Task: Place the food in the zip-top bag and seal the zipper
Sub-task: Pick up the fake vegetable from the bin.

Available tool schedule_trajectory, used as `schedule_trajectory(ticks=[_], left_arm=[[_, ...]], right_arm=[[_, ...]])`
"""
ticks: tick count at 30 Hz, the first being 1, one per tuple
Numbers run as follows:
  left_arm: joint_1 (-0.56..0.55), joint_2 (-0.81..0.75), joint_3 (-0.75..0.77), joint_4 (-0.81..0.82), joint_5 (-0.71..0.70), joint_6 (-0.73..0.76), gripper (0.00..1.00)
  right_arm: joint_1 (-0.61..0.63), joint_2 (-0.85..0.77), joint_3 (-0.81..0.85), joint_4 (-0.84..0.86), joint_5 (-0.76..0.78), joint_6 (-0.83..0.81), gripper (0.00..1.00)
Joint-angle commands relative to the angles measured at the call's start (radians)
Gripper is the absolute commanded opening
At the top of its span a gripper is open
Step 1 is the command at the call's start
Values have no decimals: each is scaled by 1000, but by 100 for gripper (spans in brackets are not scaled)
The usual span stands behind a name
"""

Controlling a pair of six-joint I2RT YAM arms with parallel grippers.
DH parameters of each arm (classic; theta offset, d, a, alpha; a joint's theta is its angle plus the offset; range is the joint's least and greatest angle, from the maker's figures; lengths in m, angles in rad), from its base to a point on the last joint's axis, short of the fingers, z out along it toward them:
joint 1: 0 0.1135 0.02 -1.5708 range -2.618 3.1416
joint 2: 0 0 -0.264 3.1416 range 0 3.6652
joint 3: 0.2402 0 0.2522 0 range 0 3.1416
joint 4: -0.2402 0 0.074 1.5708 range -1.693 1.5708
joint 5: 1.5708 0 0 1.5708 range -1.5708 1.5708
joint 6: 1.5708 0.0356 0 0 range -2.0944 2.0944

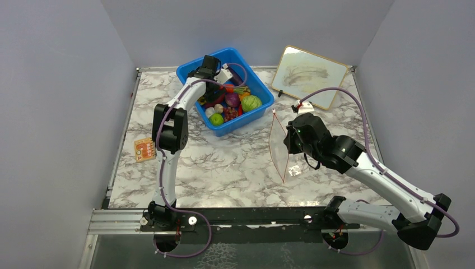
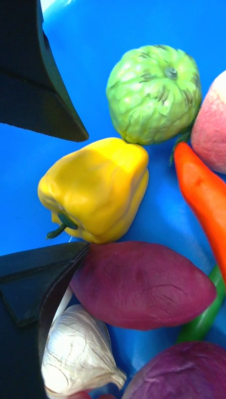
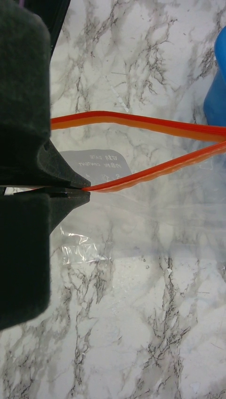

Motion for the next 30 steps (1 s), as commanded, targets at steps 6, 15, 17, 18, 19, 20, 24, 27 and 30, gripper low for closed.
schedule_trajectory(ticks=[6, 15, 17, 18, 19, 20, 24, 27, 30], left_arm=[[-27, 17, 17, -108, -125, 46, 82], [-30, 39, -6, -109, -101, -3, 66], [-32, 11, -7, -110, -72, -18, 58], [-33, -4, -7, -110, -62, -28, 53], [-35, -19, -5, -109, -54, -38, 50], [-38, -34, -1, -109, -45, -48, 49], [-44, -90, 22, -102, 1, -107, 39], [-45, -128, 21, -87, 64, -160, 32], [-45, -163, 5, -85, 123, -217, 29]], right_arm=[[-6, 19, -16, 52, -12, 3, 1], [-5, 1, -20, 52, 8, 2, 1], [-5, 0, -20, 54, 9, 4, 1], [-5, -1, -20, 55, 10, 7, 1], [-5, -3, -20, 58, 9, 10, 1], [-5, -4, -22, 60, 7, 13, 1], [-6, -16, -38, 77, -5, 26, 1], [-5, -21, -48, 84, -17, 42, 1], [-5, -27, -53, 82, -20, 65, 1]])
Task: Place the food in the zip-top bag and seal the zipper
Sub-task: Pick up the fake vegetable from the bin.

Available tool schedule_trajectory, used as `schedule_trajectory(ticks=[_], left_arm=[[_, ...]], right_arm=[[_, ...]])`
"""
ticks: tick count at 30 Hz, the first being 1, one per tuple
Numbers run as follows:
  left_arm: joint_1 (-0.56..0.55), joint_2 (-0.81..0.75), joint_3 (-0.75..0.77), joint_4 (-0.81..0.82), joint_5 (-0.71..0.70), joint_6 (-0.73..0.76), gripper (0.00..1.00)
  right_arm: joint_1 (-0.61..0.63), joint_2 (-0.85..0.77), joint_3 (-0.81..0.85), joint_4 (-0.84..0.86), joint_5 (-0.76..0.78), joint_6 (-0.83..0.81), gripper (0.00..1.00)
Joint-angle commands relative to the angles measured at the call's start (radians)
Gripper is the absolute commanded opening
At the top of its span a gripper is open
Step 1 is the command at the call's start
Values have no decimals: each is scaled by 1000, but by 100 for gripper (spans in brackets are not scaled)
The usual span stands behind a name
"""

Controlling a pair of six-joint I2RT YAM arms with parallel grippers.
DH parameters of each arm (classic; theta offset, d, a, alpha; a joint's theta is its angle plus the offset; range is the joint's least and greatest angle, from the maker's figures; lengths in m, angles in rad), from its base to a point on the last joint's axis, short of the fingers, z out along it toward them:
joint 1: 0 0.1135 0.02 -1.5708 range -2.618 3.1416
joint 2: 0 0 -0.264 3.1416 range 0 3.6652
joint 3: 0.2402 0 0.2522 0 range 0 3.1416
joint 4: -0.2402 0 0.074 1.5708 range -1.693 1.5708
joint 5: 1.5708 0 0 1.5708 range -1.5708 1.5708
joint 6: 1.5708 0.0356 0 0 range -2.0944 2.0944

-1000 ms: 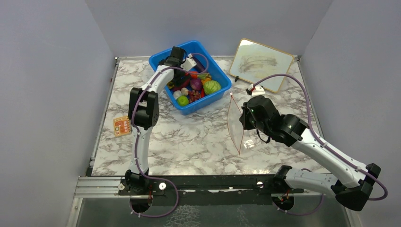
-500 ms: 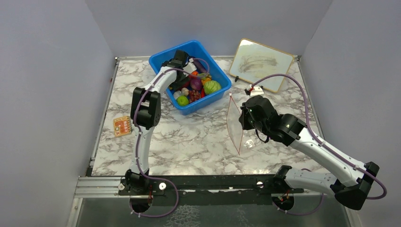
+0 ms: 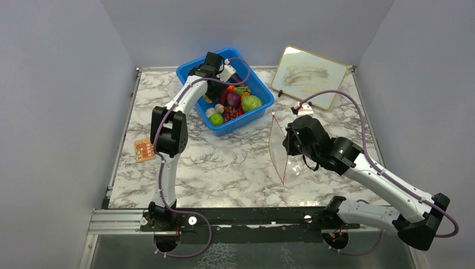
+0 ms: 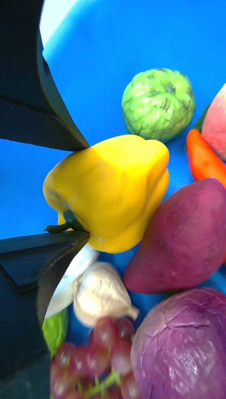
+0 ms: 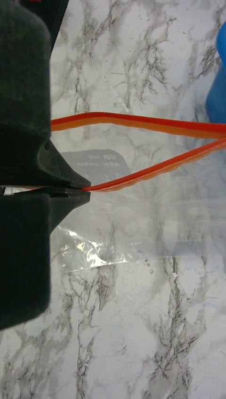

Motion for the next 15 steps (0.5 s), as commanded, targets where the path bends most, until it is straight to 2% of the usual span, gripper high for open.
schedule_trajectory(ticks=[1, 11, 15], left_arm=[[-7, -117, -1, 7, 138, -119, 28], [-6, -282, -102, 83, 146, -313, 21], [-5, -392, -213, 149, 294, -413, 21]], right_arm=[[-5, -27, -8, 47, -19, 45, 1], [-5, -28, -11, 66, -52, 80, 1], [-5, -29, -27, 94, -85, 120, 1]])
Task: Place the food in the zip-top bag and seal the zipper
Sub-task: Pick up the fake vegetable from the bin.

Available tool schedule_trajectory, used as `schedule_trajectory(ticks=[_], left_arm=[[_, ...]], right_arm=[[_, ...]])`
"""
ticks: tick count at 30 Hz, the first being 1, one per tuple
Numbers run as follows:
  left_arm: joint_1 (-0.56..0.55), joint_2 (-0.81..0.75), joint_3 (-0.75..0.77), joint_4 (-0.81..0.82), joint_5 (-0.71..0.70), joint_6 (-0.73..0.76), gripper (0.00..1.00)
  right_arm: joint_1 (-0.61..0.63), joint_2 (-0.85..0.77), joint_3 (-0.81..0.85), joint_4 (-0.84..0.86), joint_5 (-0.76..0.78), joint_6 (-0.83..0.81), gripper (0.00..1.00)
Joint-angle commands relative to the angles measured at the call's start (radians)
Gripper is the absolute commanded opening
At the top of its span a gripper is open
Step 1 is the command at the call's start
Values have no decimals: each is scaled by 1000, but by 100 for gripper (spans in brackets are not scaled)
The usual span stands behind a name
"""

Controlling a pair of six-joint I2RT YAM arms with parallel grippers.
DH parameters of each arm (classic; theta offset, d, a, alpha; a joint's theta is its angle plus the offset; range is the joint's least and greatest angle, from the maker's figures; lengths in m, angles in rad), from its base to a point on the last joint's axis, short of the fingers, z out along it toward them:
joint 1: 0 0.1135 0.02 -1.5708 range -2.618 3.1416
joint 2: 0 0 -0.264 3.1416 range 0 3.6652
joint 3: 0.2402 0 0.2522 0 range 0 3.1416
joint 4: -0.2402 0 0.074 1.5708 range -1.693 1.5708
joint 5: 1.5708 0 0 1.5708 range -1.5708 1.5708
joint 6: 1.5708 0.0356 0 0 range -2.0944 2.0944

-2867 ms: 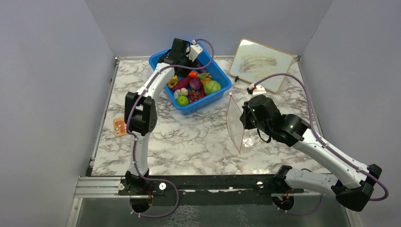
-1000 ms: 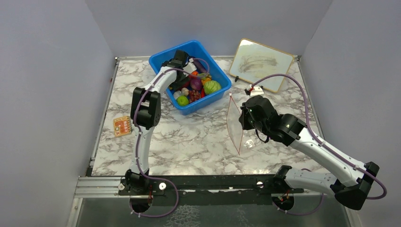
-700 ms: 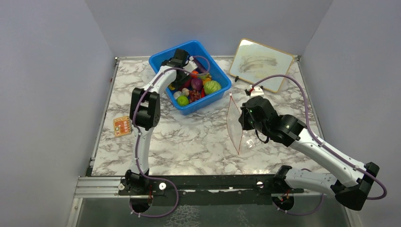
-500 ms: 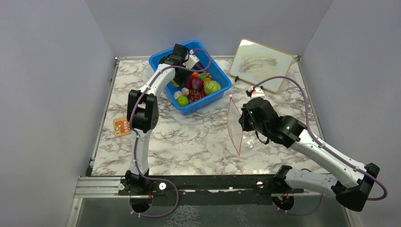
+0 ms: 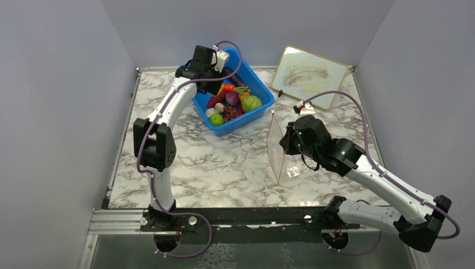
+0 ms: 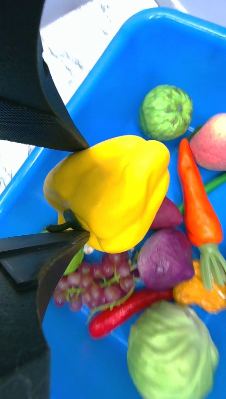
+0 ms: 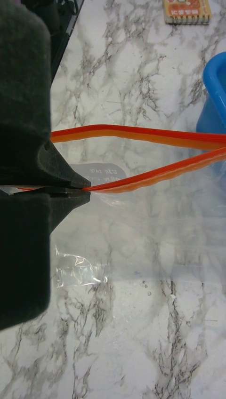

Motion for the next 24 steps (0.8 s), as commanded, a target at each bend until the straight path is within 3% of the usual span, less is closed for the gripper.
schedule_trajectory(ticks=[1, 7, 18, 24], left_arm=[[-4, -164, -121, 112, 212, -164, 21], [-5, -384, -423, 312, 412, -317, 21], [-5, -648, -655, 456, 729, -504, 21], [-7, -776, -808, 689, 894, -770, 20]], right_arm=[[-5, -10, -27, 74, -58, 57, 1], [-5, -1, -24, 125, -97, 80, 1], [-5, 29, -17, 181, -135, 165, 1], [-5, 39, -14, 213, -126, 194, 1]])
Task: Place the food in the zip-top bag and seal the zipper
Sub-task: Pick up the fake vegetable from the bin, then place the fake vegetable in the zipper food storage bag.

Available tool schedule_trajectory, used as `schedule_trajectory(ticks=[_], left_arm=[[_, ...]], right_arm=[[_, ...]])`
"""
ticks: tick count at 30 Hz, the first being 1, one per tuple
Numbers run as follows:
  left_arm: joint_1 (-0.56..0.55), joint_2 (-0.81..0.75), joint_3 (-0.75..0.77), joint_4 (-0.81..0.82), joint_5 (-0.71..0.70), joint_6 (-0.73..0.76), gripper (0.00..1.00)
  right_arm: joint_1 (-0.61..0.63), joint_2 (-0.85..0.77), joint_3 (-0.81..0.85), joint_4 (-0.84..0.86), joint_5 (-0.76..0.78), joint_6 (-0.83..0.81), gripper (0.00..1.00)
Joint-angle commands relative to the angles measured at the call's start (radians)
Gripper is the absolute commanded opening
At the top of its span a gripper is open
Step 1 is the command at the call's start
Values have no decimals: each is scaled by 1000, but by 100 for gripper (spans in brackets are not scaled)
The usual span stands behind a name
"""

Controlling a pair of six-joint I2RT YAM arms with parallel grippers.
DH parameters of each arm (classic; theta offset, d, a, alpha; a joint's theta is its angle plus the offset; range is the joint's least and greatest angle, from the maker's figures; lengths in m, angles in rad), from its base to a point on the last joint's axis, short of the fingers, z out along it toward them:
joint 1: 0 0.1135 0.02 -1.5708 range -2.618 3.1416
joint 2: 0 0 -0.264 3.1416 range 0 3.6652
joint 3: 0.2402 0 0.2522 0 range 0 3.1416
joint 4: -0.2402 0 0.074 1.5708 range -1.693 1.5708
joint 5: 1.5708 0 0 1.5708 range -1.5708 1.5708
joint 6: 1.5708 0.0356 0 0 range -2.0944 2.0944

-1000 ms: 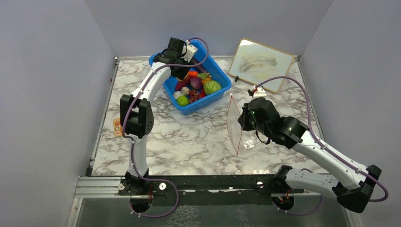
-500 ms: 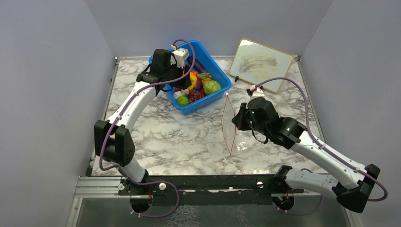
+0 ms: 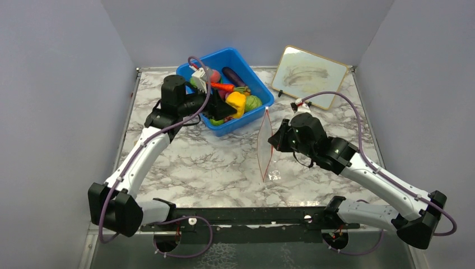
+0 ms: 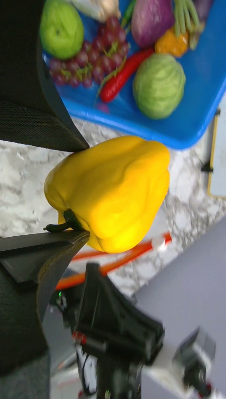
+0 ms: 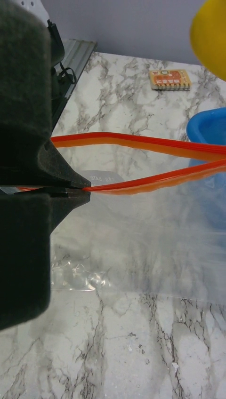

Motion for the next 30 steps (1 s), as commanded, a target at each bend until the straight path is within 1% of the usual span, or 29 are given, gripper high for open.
schedule_trajectory(ticks=[1, 5, 8, 13, 15, 21, 24, 30], left_arm=[[-11, -88, -93, 247, 202, -254, 20], [-48, -125, -175, 349, 263, -353, 19], [-107, -148, -253, 473, 283, -437, 19], [-255, -143, -256, 501, 255, -438, 19], [-291, -138, -253, 509, 243, -438, 19], [-304, -125, -287, 511, 215, -416, 19], [-304, -112, -321, 502, 202, -412, 18], [-303, -124, -310, 312, 125, -293, 15]], right_arm=[[-5, 3, 11, 69, -12, 37, 1], [-5, 11, 26, 82, -6, 37, 1], [-5, 27, 31, 88, -14, 37, 1], [-5, 26, 8, 137, -45, 25, 1], [-6, 27, 5, 142, -44, 25, 1], [-5, 9, 5, 160, -49, 4, 1], [-5, 1, 15, 138, -28, -2, 1], [-5, -13, 17, 96, 32, -5, 1]])
